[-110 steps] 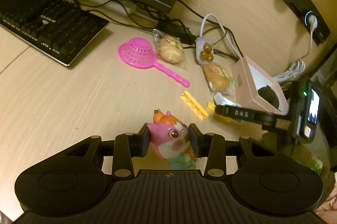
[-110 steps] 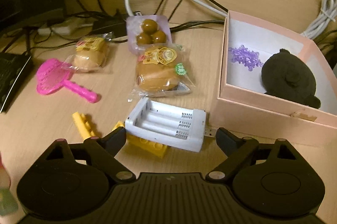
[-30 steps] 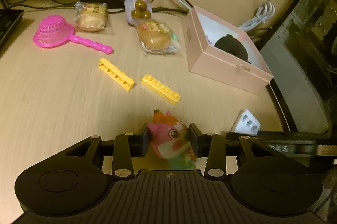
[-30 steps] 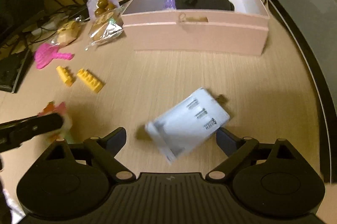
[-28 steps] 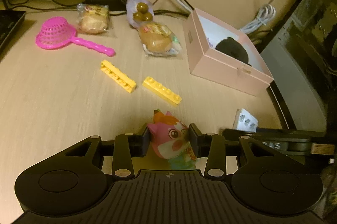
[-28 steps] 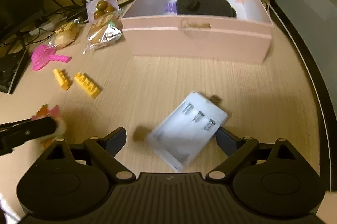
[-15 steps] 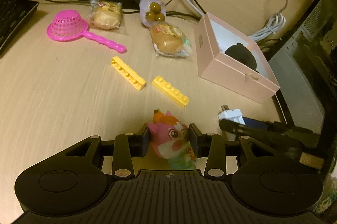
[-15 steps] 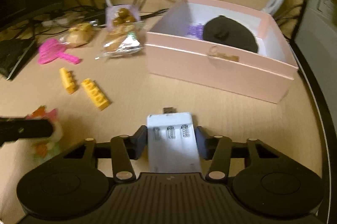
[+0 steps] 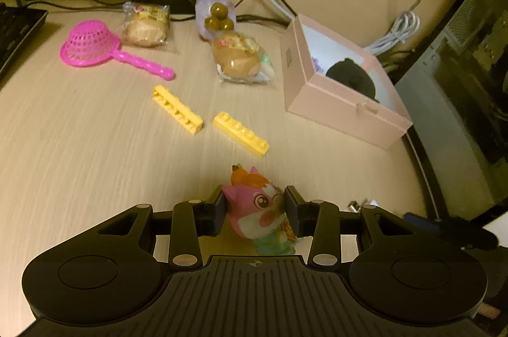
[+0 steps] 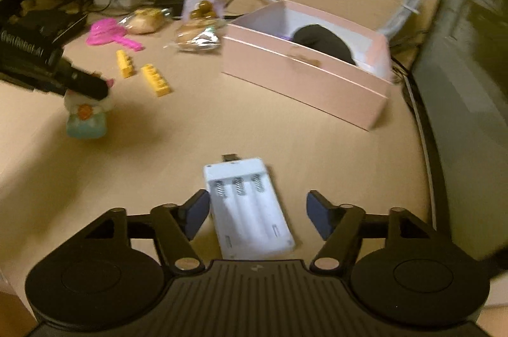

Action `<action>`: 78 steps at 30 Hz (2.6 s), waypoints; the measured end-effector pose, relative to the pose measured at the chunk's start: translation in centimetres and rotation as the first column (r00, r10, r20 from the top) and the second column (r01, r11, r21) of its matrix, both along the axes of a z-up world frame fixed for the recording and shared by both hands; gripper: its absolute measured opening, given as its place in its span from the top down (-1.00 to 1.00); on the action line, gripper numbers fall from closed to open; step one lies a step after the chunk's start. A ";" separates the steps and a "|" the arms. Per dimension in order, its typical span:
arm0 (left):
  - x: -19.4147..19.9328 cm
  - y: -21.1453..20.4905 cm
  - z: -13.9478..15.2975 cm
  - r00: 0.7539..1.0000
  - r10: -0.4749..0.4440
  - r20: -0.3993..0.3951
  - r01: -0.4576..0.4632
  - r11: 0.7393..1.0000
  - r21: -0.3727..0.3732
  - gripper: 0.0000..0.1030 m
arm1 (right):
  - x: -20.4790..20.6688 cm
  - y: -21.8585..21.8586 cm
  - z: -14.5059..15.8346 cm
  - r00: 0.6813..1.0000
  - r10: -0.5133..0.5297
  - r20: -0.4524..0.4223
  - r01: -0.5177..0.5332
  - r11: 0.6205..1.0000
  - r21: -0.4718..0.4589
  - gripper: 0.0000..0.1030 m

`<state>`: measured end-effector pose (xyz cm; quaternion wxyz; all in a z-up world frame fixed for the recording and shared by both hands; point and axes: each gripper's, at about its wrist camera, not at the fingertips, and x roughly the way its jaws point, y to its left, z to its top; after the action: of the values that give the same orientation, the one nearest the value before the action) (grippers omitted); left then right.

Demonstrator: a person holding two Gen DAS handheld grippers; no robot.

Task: Organize objects
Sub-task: 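Grasp the white battery charger with the right tool while the left tool holds the figurine, then drop the cat figurine into the pink box with the left tool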

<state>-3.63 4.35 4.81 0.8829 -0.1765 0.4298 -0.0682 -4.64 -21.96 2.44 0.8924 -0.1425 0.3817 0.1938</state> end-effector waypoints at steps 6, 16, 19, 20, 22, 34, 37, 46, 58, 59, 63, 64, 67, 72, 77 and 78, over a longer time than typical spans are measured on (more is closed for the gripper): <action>0.1 -1.0 -0.6 0.999 -0.040 -0.029 0.041 0.999 0.010 0.16 | 0.7 -0.9 0.0 0.999 -0.037 -0.031 0.039 0.998 0.056 -0.48; -0.4 -1.0 -0.2 0.998 -0.060 -0.031 0.062 0.997 0.046 0.16 | 0.7 0.5 -1.4 0.991 -0.011 -0.135 0.026 0.994 0.105 -0.58; -0.6 -0.9 -0.1 0.998 -0.058 -0.037 0.060 0.996 0.061 0.16 | 0.3 1.5 -1.3 0.994 0.011 -0.111 0.000 0.995 0.099 -0.58; -0.7 -0.9 -0.2 0.997 -0.059 -0.040 0.061 0.996 0.065 0.16 | 0.4 1.7 -1.3 0.995 0.008 -0.104 0.002 0.996 0.095 -0.58; -0.9 -0.9 -0.2 0.997 -0.060 -0.045 0.063 0.996 0.070 0.16 | 0.7 1.8 -1.5 0.994 -0.005 -0.107 0.014 0.996 0.089 -0.58; -1.7 -0.3 0.0 0.998 -0.050 -0.042 0.053 0.994 0.092 0.16 | 0.7 3.0 -1.2 0.993 0.071 -0.097 -0.064 0.995 0.074 0.08; -1.7 -0.5 -0.1 0.998 -0.056 -0.043 0.060 0.994 0.094 0.16 | 0.6 3.1 -0.8 0.994 0.067 -0.089 -0.061 0.996 0.069 0.08; -1.5 -2.2 0.3 0.992 -0.129 -0.014 0.129 0.990 0.053 0.16 | 0.5 0.8 3.0 0.999 0.010 -0.031 -0.006 0.992 0.128 0.08; 10.5 -6.4 10.2 0.936 -0.250 0.249 0.239 0.968 0.076 0.15 | -0.4 -2.7 5.7 0.993 -0.118 0.015 0.112 0.971 0.211 0.08; 12.2 -7.0 10.5 0.931 -0.252 0.264 0.241 0.968 0.074 0.14 | -0.4 -2.8 5.8 0.992 -0.124 0.011 0.119 0.969 0.217 0.08; 19.3 -9.8 7.4 0.946 -0.285 0.156 0.275 0.958 0.079 0.12 | -0.4 -2.6 6.1 0.991 -0.134 0.017 0.127 0.967 0.219 0.08; 20.5 -10.3 6.1 0.954 -0.273 0.120 0.264 0.960 0.092 0.14 | -0.4 -2.6 6.1 0.990 -0.137 0.019 0.130 0.968 0.216 0.08; 21.6 -10.0 3.6 0.970 -0.224 0.092 0.222 0.975 0.024 0.14 | -0.3 -2.9 6.4 0.989 -0.146 0.028 0.137 0.968 0.211 0.08; 18.2 -7.5 3.2 0.972 -0.174 0.158 0.182 0.982 -0.040 0.14 | 1.6 -4.0 6.7 0.984 -0.179 0.023 0.170 0.960 0.223 0.08; 12.0 -4.1 2.8 0.970 -0.188 0.155 0.187 0.982 0.021 0.14 | 6.3 -3.6 8.8 0.977 -0.196 0.084 0.173 0.960 0.221 0.08; 10.7 -3.3 2.7 0.973 -0.179 0.147 0.178 0.984 0.022 0.14 | 7.5 -3.0 9.5 0.973 -0.197 0.118 0.170 0.964 0.203 0.08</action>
<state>7.08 1.06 7.54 0.9034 -0.1278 0.3773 -0.1585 2.86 -24.91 11.94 0.9402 -0.0330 0.3108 0.1358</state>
